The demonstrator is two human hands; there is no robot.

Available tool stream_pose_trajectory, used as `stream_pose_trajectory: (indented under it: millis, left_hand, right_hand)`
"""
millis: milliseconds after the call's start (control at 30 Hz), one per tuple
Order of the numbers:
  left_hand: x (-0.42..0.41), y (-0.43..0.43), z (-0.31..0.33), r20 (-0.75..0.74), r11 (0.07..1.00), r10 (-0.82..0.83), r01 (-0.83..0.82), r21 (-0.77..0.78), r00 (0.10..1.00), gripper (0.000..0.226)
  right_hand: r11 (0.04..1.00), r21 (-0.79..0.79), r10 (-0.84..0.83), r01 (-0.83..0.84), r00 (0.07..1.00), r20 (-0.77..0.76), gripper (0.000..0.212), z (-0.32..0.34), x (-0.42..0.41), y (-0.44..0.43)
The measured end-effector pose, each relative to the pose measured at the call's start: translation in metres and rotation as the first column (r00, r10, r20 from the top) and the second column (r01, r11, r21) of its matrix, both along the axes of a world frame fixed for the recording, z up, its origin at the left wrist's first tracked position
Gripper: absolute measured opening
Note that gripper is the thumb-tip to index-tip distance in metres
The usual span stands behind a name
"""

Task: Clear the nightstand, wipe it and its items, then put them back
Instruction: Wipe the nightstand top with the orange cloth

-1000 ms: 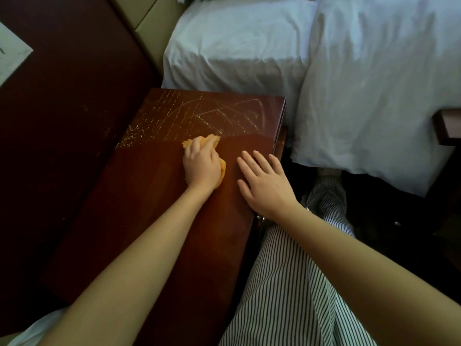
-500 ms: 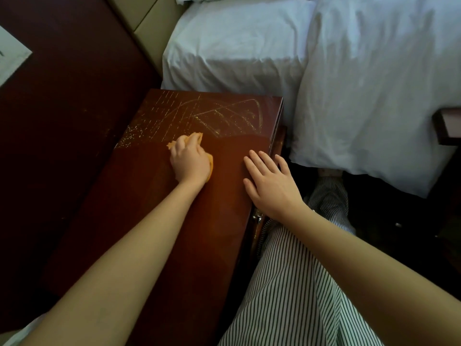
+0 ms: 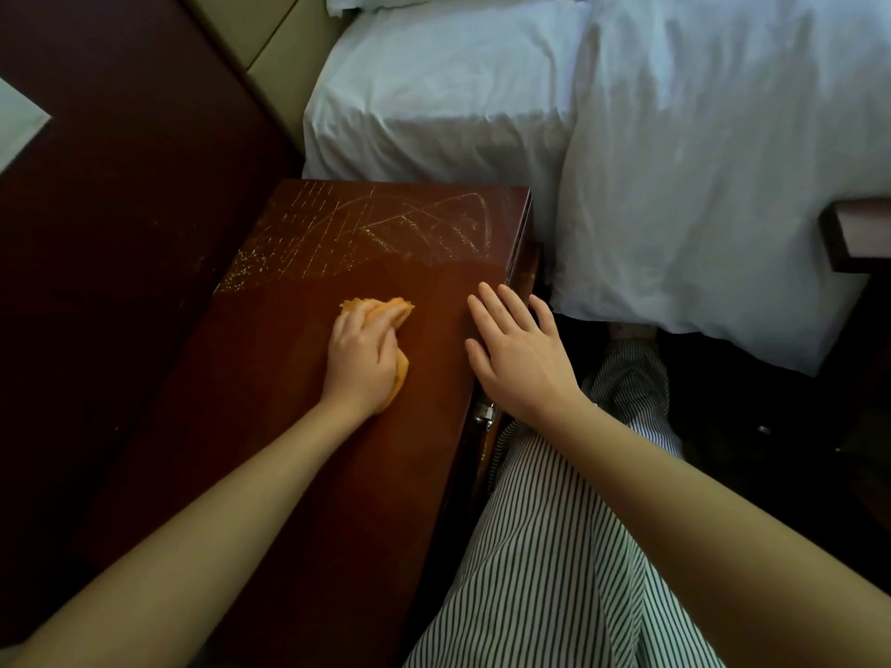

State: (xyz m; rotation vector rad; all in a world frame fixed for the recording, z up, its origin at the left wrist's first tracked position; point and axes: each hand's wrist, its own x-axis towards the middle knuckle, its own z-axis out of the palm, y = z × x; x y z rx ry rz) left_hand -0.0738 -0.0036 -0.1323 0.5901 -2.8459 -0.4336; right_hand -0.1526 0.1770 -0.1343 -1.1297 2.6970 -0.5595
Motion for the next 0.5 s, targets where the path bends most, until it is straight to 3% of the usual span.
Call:
stream_pose_trajectory:
  millis: [167,233,500]
  left_hand:
    - [-0.052,0.005,0.002,0.006,0.927,0.376,-0.376,0.014,0.927,0.038]
    - [-0.07,0.015,0.0,-0.004,0.907,0.421,-0.421,0.016,0.907,0.038]
    - [-0.052,0.043,-0.003,-0.013,1.0,-0.017,0.017,0.026,1.0,0.038]
  right_hand:
    - [1.0,0.025,0.016,-0.016,1.0,-0.004,0.055,0.0,-0.001,0.009]
    - [0.999,0.034,0.026,-0.026,1.0,-0.006,0.055,0.001,-0.001,0.012]
    - [0.997,0.024,0.08,-0.08,0.997,-0.014,0.066,0.0,0.002,0.013]
